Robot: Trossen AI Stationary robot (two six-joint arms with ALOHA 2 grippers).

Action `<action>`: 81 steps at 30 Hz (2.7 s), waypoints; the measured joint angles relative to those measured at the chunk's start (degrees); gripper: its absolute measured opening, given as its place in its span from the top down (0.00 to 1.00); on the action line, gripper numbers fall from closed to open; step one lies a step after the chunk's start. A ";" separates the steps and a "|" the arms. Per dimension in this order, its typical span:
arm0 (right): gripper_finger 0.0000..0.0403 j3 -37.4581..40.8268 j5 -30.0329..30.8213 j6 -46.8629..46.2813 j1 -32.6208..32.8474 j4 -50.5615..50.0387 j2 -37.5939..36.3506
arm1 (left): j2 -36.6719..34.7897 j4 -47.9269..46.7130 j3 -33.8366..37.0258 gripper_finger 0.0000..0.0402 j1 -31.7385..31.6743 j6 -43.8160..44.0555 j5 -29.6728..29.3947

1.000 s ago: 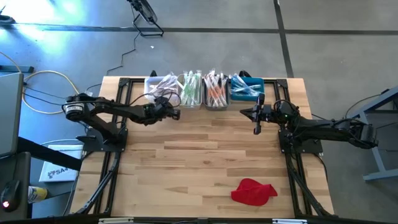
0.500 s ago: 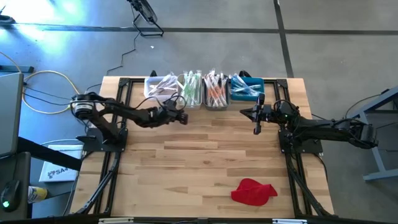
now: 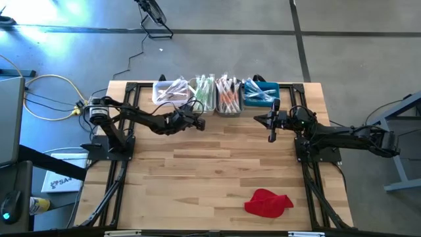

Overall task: Pick & Place Toothbrushes
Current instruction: Adjust the bins on the table

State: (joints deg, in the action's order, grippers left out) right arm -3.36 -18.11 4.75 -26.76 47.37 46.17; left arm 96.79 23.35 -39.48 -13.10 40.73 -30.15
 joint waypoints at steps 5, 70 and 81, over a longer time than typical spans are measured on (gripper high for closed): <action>0.99 0.00 -0.02 0.00 0.02 -0.02 0.00 | 0.00 -0.80 -0.06 1.00 0.09 0.08 -0.61; 1.00 -7.49 33.74 -18.25 -17.44 -27.10 24.01 | -10.45 -7.26 -0.07 1.00 5.99 -4.63 -3.63; 0.99 -7.43 37.53 -21.46 -17.00 -25.22 24.33 | -10.45 -7.24 -0.07 1.00 5.99 -4.71 -3.79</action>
State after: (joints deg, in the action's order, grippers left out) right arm -10.79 19.42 -16.71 -43.77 22.15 70.50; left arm 86.35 16.12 -39.55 -7.11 36.02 -33.94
